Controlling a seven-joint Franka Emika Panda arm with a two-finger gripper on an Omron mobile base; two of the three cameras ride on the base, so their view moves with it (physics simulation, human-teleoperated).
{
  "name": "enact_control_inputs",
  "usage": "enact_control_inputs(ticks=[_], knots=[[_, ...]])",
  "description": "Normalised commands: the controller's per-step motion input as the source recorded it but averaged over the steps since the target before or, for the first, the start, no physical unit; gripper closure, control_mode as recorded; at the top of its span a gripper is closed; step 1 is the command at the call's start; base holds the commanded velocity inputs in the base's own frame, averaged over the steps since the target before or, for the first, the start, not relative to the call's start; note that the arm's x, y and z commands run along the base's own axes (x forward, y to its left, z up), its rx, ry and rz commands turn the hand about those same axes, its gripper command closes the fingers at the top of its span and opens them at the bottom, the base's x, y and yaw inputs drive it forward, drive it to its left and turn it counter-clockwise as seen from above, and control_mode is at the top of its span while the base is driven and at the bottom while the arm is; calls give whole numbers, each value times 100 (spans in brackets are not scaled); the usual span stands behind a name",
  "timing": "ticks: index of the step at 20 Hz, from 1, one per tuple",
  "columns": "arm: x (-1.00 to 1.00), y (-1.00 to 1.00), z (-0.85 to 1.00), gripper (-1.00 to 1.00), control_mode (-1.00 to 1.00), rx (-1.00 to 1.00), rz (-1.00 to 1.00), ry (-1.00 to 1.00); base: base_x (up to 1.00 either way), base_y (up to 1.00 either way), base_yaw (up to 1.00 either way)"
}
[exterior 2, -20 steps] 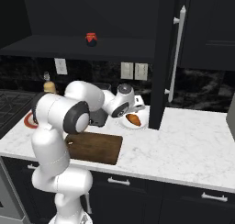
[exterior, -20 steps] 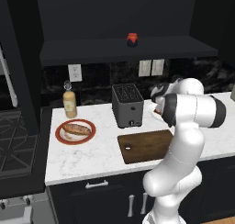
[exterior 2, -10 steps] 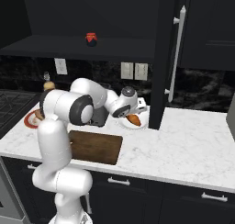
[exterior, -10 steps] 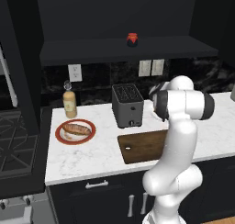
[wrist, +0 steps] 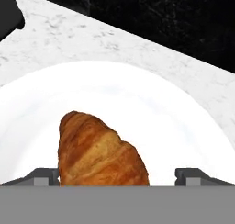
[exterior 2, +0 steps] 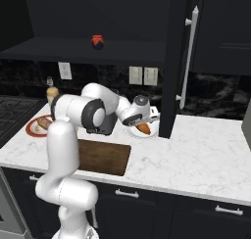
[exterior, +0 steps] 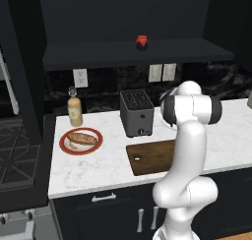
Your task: From the different types of pastries on the counter, select a croissant and place it on the cutting board. Then retrieve a jar of jam from the cabinet and place it alongside the croissant on the cutting board.
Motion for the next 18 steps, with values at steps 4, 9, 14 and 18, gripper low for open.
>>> enact_control_inputs(ticks=[4,9,14,18], knots=[[22,0,-38,-100,-100,1,0,8,0,0,0],[17,-1,-26,100,-100,0,1,12,0,0,0],[2,-30,5,100,-100,0,1,-11,0,0,0],[-19,-27,1,100,-100,0,14,-20,0,0,0]])
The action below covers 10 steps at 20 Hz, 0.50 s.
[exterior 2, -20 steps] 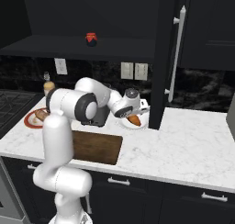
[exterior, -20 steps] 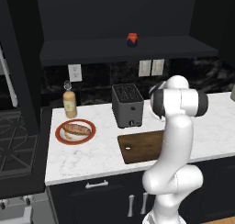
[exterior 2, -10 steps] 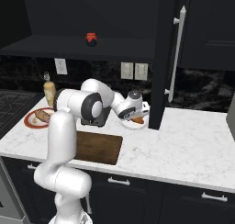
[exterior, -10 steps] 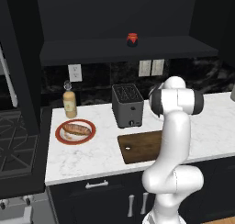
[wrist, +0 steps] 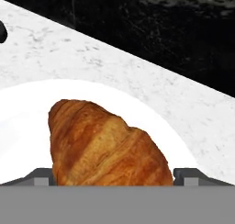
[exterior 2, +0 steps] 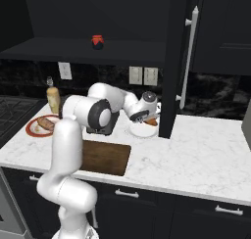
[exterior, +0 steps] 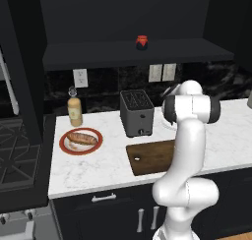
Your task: From the different types of pastries on the counter, select a croissant and place it on the cutting board. Then retrieve a jar of jam from the cabinet and place it alongside the croissant on the cutting board.
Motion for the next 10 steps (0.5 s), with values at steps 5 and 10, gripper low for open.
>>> enact_control_inputs(ticks=[5,10], knots=[[-71,17,3,100,-100,-1,6,-20,0,0,0],[-40,14,46,100,-100,-9,1,-2,0,0,0]])
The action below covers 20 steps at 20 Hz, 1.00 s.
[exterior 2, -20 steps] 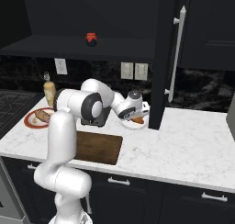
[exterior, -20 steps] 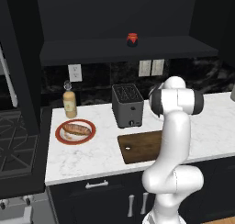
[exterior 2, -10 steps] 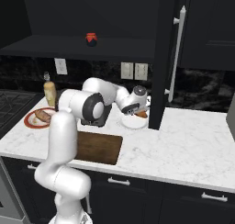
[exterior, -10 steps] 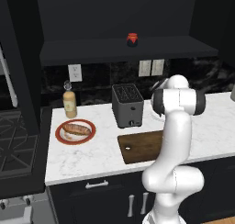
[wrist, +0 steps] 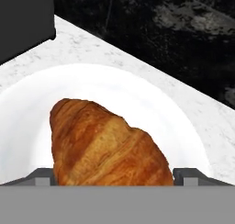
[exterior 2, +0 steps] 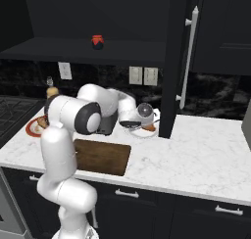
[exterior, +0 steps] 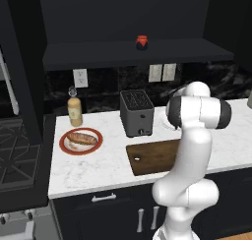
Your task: From the different types of pastries on the counter, select a croissant and place it on the cutting board. Then retrieve a jar of jam from the cabinet and place it alongside the croissant on the cutting board.
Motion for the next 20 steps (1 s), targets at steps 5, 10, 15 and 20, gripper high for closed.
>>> enact_control_inputs(ticks=[5,10,15,20], knots=[[-15,0,75,100,-100,-4,4,13,0,0,0],[-13,0,86,100,-100,0,9,33,0,0,0],[-3,0,96,100,-100,0,6,38,0,0,0],[-7,9,35,100,-100,1,11,9,0,0,0]])
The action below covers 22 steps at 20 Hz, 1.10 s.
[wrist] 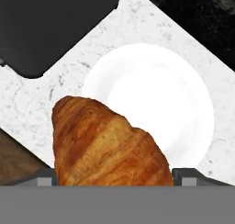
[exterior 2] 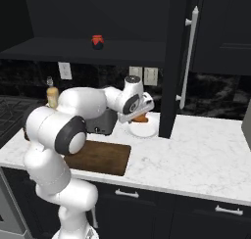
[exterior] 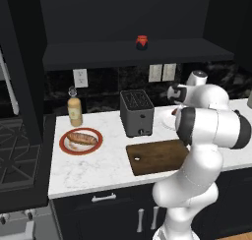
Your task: From the different types of pastries on the counter, select a croissant and place it on the cutting board. Then retrieve a jar of jam from the cabinet and place it alongside the croissant on the cutting board.
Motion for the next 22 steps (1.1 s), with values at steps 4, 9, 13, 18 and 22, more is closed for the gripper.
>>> enact_control_inputs(ticks=[4,9,13,18,22], knots=[[-20,18,-14,100,-100,1,16,-14,0,0,0],[-62,15,-9,100,-100,0,6,-8,0,0,0],[-24,21,0,100,-100,0,7,12,0,0,0],[0,43,0,100,-100,-1,13,23,0,0,0],[-26,16,-1,100,-100,0,12,18,0,0,0]])
